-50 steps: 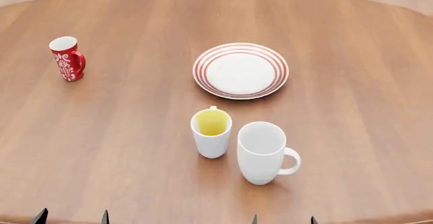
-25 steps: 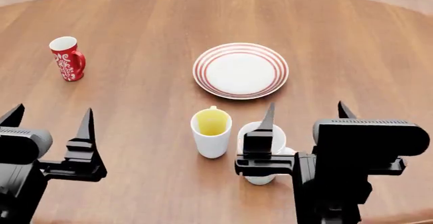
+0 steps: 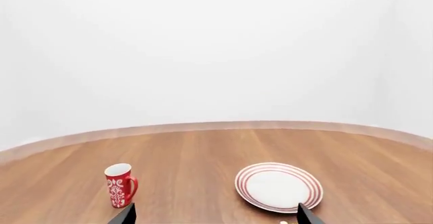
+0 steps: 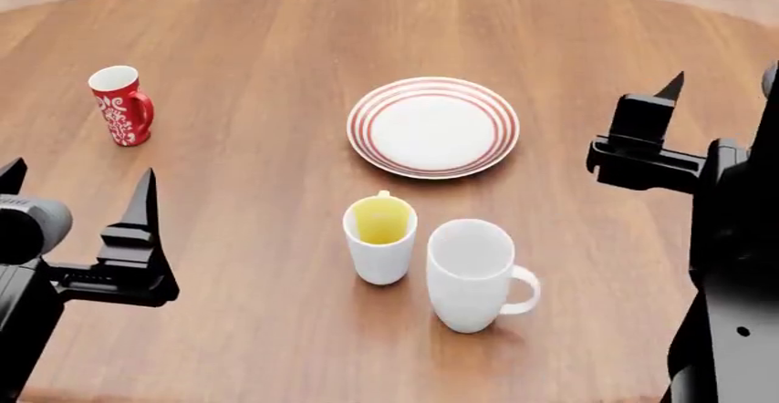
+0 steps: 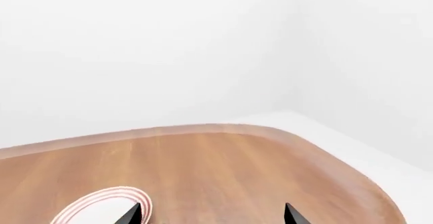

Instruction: Pick up the red mug and put it on the plate

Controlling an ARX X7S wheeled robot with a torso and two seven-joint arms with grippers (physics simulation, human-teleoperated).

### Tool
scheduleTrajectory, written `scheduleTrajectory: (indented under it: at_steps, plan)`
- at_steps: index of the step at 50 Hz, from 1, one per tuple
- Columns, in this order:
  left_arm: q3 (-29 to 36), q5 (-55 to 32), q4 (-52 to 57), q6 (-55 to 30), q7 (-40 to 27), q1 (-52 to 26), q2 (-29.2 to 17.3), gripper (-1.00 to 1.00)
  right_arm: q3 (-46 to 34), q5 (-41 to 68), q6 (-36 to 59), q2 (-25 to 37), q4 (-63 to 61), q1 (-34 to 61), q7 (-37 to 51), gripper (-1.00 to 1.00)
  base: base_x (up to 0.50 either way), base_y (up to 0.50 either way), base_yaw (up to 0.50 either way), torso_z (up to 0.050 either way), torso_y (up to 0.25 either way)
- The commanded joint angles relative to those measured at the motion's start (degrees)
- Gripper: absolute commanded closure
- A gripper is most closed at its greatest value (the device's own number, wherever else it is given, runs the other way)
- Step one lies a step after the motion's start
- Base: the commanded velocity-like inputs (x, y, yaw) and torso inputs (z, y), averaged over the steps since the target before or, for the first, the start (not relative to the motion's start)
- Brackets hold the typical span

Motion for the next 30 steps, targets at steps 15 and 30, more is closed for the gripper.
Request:
scheduleTrajectory:
  at_steps: [15, 30]
  plan:
    - [0.2, -1.5, 0.4, -0.6, -1.4, -0.3, -1.1, -1.00, 0.8, -0.7, 1.6, 1.6, 5.0, 3.6, 1.8, -1.00, 0.50, 0.00, 0.00, 0.000, 0.000]
    - [-0.2, -2.3, -0.6, 0.3, -2.1, 0.0, -1.5, -1.00, 0.7, -0.2, 0.8, 1.4, 6.0, 3.3, 1.9, -1.00, 0.50, 0.00, 0.00, 0.000, 0.000]
